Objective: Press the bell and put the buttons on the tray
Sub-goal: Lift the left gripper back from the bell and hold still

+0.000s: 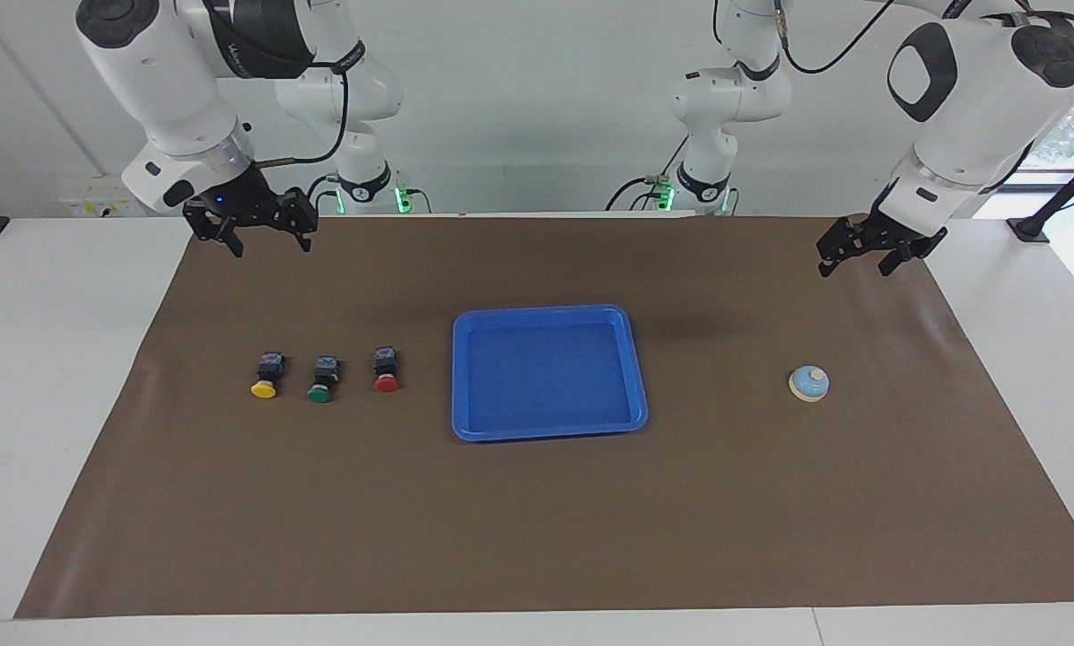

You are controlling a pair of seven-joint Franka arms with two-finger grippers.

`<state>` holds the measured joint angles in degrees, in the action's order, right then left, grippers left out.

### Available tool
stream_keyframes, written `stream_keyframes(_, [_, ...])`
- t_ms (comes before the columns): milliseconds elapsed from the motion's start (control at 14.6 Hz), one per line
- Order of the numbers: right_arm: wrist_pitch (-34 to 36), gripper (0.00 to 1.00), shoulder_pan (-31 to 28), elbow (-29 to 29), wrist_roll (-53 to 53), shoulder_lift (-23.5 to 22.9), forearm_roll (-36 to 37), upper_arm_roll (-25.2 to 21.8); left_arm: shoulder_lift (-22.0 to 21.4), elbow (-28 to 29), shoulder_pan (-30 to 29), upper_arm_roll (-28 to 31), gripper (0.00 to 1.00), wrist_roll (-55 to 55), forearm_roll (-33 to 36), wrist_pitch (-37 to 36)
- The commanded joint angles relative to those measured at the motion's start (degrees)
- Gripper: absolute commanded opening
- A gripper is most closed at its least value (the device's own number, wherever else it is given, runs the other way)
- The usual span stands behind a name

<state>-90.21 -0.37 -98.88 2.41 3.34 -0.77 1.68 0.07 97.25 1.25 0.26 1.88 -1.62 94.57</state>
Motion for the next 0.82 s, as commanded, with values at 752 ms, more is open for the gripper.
stream_keyframes(752, [0.6,1.0,-1.9,-0.4,2.8,0.3,0.2,0.4,0.9,-2.0,0.5,1.2,1.0,-0.3,0.0,-0.1])
